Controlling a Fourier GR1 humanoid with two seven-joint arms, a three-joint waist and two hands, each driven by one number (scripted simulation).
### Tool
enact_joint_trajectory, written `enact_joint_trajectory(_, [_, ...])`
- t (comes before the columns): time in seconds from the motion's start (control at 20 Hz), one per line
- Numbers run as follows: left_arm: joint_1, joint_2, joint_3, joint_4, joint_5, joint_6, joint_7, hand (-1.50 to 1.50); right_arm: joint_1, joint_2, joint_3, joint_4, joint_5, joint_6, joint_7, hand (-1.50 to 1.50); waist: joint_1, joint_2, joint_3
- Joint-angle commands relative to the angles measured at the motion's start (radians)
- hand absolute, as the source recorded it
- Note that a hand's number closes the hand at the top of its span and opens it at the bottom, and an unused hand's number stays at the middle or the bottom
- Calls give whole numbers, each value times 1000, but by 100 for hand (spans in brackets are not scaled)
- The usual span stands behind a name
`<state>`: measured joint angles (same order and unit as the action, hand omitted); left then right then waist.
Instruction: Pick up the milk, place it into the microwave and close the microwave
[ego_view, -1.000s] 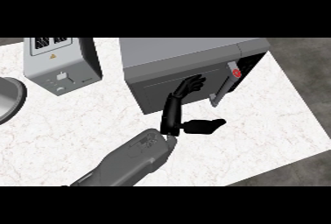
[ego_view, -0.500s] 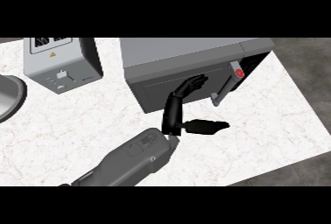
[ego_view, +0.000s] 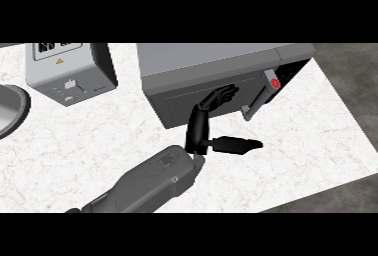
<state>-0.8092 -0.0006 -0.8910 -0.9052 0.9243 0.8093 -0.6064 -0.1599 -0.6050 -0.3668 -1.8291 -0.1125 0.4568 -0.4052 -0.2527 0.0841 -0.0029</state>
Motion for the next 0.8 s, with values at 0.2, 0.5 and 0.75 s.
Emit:
enact_joint_trajectory(0.2, [-81, 1, 67, 82, 52, 12, -15, -150, 0, 136, 69, 129, -230, 73, 41, -150, 8, 18, 5])
enact_joint_trajectory(0.5, [-83, 1, 64, 97, 82, 5, -37, -150, -31, 110, 54, 195, -306, 114, 74, -150, 2, 12, 2])
enact_joint_trajectory(0.75, [-84, 1, 61, 110, 100, 2, -55, -150, -64, 87, 48, 235, -346, 141, 91, -150, -4, 17, 2])
